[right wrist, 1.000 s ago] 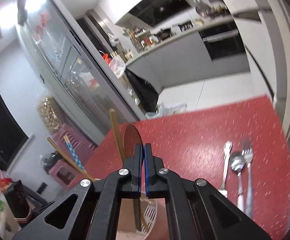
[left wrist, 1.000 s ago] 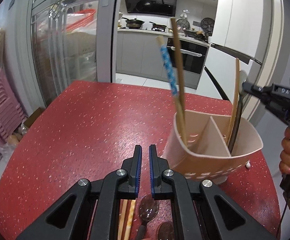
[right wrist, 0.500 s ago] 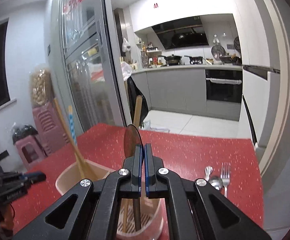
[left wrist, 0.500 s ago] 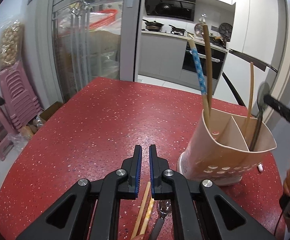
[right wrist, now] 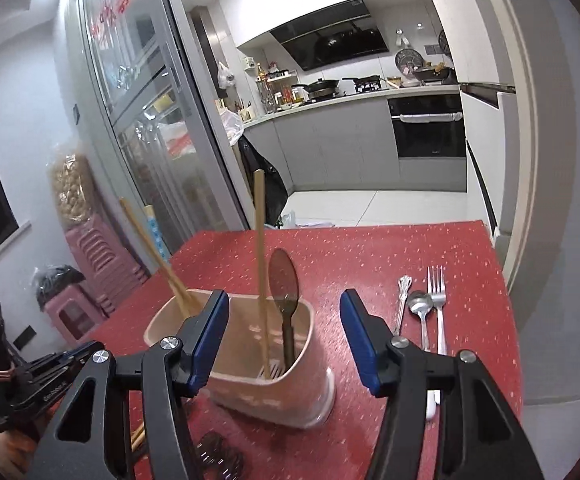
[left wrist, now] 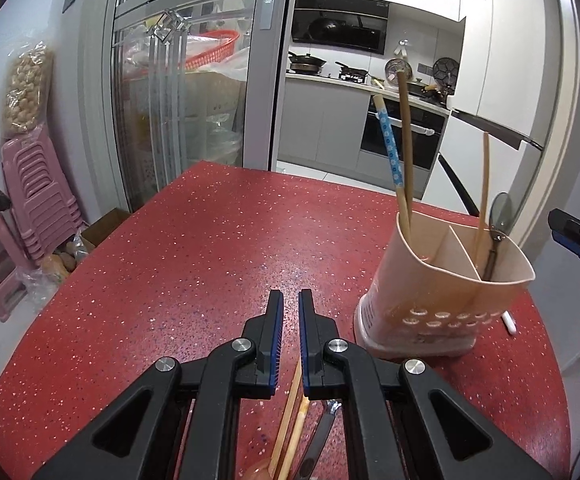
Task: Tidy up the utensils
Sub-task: 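Withdraw both open tools from the holder toward the table utensils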
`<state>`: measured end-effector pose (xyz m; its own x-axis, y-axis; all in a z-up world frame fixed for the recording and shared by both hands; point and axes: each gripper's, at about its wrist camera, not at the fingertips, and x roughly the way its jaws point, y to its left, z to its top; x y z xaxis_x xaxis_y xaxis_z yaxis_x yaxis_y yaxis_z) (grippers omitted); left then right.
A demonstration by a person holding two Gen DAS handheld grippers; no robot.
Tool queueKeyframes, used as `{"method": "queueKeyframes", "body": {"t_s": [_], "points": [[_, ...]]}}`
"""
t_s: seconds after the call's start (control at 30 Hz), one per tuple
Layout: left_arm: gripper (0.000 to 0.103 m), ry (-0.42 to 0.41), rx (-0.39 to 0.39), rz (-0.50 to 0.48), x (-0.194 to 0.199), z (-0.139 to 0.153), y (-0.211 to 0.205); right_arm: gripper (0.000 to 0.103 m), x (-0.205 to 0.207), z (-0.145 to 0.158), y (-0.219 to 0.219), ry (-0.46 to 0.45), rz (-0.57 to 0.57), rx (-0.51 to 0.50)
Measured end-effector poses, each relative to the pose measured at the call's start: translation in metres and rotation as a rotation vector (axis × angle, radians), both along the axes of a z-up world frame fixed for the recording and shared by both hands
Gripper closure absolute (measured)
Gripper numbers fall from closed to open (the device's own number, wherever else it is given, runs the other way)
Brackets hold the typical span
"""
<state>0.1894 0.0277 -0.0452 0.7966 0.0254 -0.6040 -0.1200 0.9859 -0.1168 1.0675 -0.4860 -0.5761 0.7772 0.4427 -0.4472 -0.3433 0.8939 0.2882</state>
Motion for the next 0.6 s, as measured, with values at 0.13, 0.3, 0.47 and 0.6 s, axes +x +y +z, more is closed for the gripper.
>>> {"method": "queueKeyframes", "body": {"t_s": [0.13, 0.3, 0.47, 0.6], "points": [[0.072, -0.028, -0.049, -0.013, -0.011, 0.004, 0.007, 0.025, -0.022, 0.002, 0.005, 0.033, 0.028, 0.042], [0.072, -0.101, -0.124, -0.039, -0.029, 0.009, 0.017, 0.023, -0.048, -0.006, 0.015, 0.081, 0.051, 0.059], [0.072, -0.161, -0.064, -0.075, -0.045, 0.018, 0.014, 0.020, -0.067, -0.022, 0.025, 0.151, 0.058, 0.063], [0.072, -0.175, -0.073, -0.070, -0.054, 0.022, 0.019, 0.020, -0.080, -0.040, 0.029, 0.218, 0.054, 0.064]]}}
